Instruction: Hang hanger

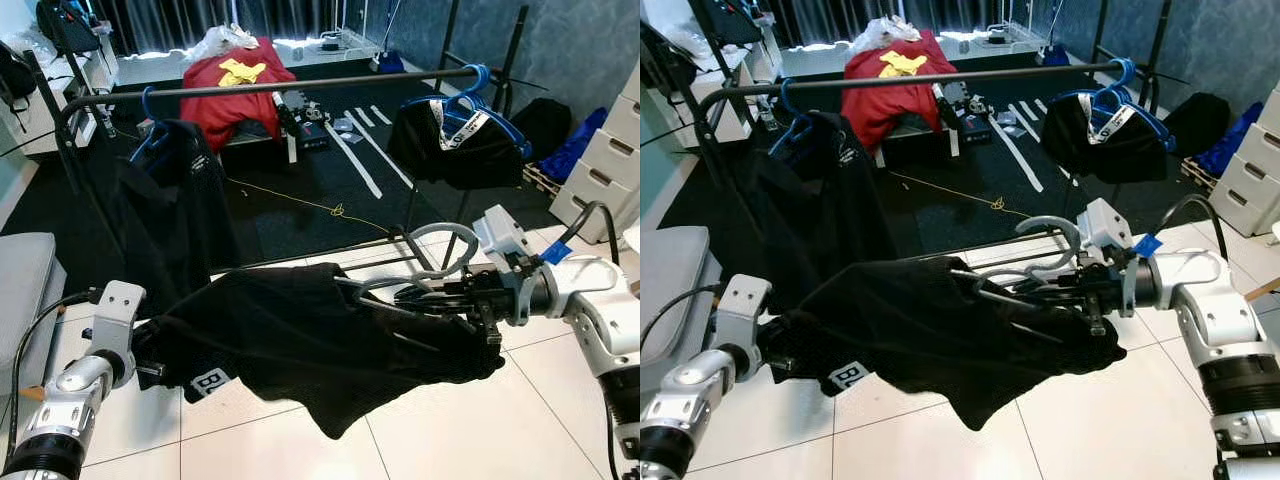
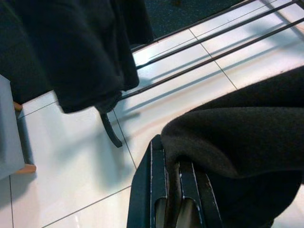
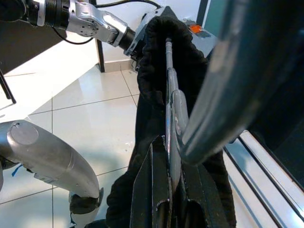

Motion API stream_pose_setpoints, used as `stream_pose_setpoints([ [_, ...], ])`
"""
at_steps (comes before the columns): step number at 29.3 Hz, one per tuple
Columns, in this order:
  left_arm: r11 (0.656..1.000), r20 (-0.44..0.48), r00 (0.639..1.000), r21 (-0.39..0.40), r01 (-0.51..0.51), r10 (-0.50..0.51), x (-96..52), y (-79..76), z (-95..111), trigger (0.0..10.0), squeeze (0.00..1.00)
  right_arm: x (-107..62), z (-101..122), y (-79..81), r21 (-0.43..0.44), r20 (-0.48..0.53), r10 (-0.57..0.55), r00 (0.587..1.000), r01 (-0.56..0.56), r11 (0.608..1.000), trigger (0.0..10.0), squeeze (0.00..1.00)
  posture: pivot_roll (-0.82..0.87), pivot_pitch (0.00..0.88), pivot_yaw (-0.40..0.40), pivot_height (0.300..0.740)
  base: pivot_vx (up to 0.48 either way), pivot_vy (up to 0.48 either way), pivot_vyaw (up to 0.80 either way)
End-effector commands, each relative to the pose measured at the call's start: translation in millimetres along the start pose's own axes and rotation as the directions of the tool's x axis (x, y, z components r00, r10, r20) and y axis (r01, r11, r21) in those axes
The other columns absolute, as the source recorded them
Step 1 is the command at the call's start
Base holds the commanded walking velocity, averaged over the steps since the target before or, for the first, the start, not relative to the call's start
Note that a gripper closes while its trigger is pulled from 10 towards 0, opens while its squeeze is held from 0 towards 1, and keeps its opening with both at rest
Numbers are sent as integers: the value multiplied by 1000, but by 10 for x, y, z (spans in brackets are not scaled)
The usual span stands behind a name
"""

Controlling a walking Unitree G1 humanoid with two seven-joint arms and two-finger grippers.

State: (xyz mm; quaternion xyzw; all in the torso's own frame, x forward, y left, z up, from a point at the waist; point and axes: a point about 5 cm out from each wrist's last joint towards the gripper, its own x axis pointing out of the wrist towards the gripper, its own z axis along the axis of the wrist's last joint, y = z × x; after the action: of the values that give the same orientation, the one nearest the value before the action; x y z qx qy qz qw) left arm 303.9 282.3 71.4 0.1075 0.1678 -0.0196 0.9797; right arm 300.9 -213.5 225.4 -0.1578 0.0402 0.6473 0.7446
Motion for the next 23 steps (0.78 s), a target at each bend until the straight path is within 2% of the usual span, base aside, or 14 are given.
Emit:
stream_pose_setpoints([
  [1, 997, -48, 996, 14, -80, 81, -57, 183, -78, 0, 0, -84, 54, 9, -22, -16, -14, 1000, 14, 1000, 10000, 0, -32, 36, 46, 740, 0, 0, 0],
  [7, 997, -45, 996, 11, -79, 79, -53, 169, -91, 0, 0, -80, 50, 11, -19, -15, -18, 1000, 18, 1000, 10000, 0, -28, 35, 40, 740, 0, 0, 0],
  [8, 997, -43, 996, 15, -78, 79, -49, 150, -93, 10000, 0, -71, 44, 9, -17, -13, -22, 1000, 22, 1000, 10000, 0, -24, 30, 43, 740, 0, 0, 0],
  [13, 997, -40, 997, 3, -72, 72, -43, 113, -108, 10000, 0, -59, 34, 7, -13, -11, -28, 1000, 28, 1000, 10000, 0, -23, 32, 44, 740, 0, 0, 0],
  [14, 997, -36, 997, 3, -71, 71, -42, 99, -113, 10000, 1000, -58, 29, 6, -12, -11, -30, 999, 30, 999, 10000, 0, -24, 32, 41, 740, 0, 0, 0],
  [16, 998, -36, 997, 2, -69, 69, -40, 77, -125, 10000, 1000, -54, 19, 3, -8, -12, -32, 999, 32, 999, 10000, 0, -22, 32, 37, 740, 0, 0, 0],
  [17, 998, -35, 997, 3, -68, 68, -40, 60, -132, 10000, 965, -49, 8, -2, -5, -13, -34, 999, 34, 999, 10000, 0, -21, 35, 36, 740, 0, 0, 0],
  [21, 998, -35, 997, 3, -68, 68, -40, 60, -132, 10000, 965, -49, 8, -2, -5, -13, -34, 999, 34, 999, 10000, 0, -21, 35, 36, 740, 0, 0, 0],
  [22, 998, -27, 998, 3, -62, 62, -43, 42, -133, 10000, 0, -35, -1, -21, -6, -14, -50, 999, 50, 999, 10000, 0, -23, 36, 35, 740, 0, 0, 0],
  [23, 999, -19, 998, 2, -54, 54, -48, 31, -134, 10000, 0, -24, -11, -43, -6, -19, -74, 997, 73, 997, 10000, 0, -23, 38, 35, 740, 0, 0, 0],
])
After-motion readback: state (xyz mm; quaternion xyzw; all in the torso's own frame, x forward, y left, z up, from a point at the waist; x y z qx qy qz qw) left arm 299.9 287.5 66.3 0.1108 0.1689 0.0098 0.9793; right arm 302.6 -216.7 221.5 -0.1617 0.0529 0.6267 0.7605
